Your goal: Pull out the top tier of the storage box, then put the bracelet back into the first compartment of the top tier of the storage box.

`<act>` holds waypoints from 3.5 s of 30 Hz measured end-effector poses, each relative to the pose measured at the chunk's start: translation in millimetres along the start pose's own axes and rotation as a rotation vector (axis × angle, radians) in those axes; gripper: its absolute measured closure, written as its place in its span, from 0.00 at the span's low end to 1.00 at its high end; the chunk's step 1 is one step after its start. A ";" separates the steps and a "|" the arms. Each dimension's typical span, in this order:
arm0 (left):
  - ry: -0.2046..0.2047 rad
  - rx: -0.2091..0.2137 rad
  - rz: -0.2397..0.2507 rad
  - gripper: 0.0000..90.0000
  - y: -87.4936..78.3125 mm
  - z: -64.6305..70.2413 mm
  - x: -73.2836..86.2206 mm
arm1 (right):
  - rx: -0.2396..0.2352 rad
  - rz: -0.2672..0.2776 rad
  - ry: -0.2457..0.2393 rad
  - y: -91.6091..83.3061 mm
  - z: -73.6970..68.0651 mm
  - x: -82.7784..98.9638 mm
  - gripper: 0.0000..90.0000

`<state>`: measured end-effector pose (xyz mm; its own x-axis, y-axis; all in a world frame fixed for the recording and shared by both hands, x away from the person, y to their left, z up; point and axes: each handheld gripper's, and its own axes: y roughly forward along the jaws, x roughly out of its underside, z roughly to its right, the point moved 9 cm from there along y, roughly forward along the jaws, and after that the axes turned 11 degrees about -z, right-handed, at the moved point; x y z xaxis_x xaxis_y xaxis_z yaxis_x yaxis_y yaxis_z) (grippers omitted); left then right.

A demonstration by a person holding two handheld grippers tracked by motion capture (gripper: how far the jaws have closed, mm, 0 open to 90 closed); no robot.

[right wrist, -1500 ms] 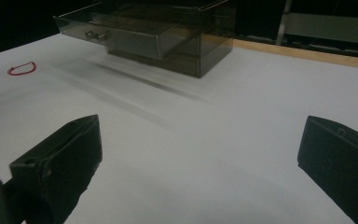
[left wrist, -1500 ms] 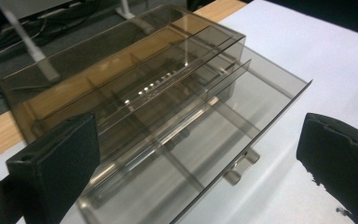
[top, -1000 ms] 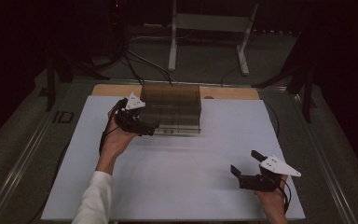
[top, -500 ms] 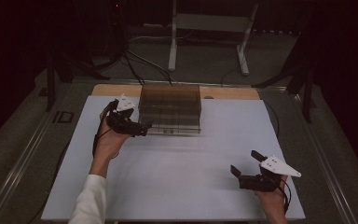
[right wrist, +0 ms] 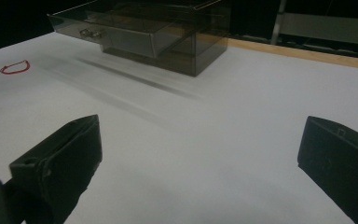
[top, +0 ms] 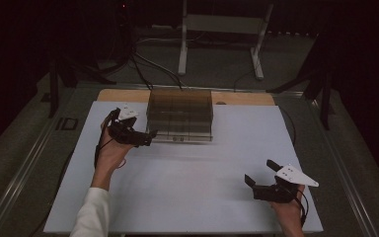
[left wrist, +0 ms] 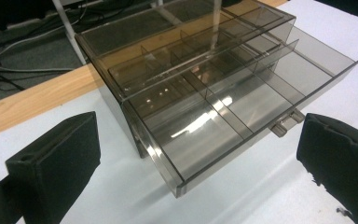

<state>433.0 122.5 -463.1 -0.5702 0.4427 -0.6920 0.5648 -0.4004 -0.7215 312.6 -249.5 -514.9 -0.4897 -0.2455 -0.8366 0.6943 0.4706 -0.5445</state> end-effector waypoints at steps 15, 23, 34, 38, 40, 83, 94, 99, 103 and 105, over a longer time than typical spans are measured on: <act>-0.027 -0.016 -0.044 0.01 -0.6 -8.3 17.6 | 0.003 -0.002 0.004 -0.7 0.7 0.2 0.00; -0.043 -0.027 -0.055 0.01 -2.7 -14.7 28.5 | 0.005 -0.006 0.004 -0.2 0.3 0.5 0.00; -0.059 -0.036 -0.078 0.01 -1.1 -21.2 42.2 | 0.004 -0.002 0.008 -0.5 0.7 0.4 0.00; -0.063 -0.039 -0.084 0.01 -1.0 -23.0 45.5 | 0.004 -0.002 0.009 -0.4 0.9 0.3 0.00; -0.064 -0.042 -0.089 0.01 -1.2 -24.3 47.6 | 0.005 -0.001 0.008 -0.6 1.1 0.3 0.00; -0.143 -0.078 -0.150 0.01 6.8 -39.0 105.2 | 0.004 -0.006 0.013 0.0 0.4 0.8 0.00; -0.154 -0.092 -0.156 0.01 8.5 -40.5 117.0 | 0.005 -0.008 0.013 0.3 0.4 0.9 0.00; -0.150 -0.095 -0.158 0.01 9.5 -39.1 119.9 | 0.004 -0.006 0.013 0.1 0.5 0.7 0.00; -0.147 -0.098 -0.161 0.01 9.7 -39.1 122.8 | 0.005 -0.005 0.014 -0.1 0.7 0.6 0.00; -0.145 -0.098 -0.165 0.01 9.6 -39.2 123.9 | 0.005 -0.005 0.014 -0.1 0.8 0.5 0.00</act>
<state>391.2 205.0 -554.9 -0.7353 0.3726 -0.5662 0.5082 -0.2496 -0.8243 312.6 -250.4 -515.3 -0.5006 -0.2362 -0.8328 0.6941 0.4654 -0.5492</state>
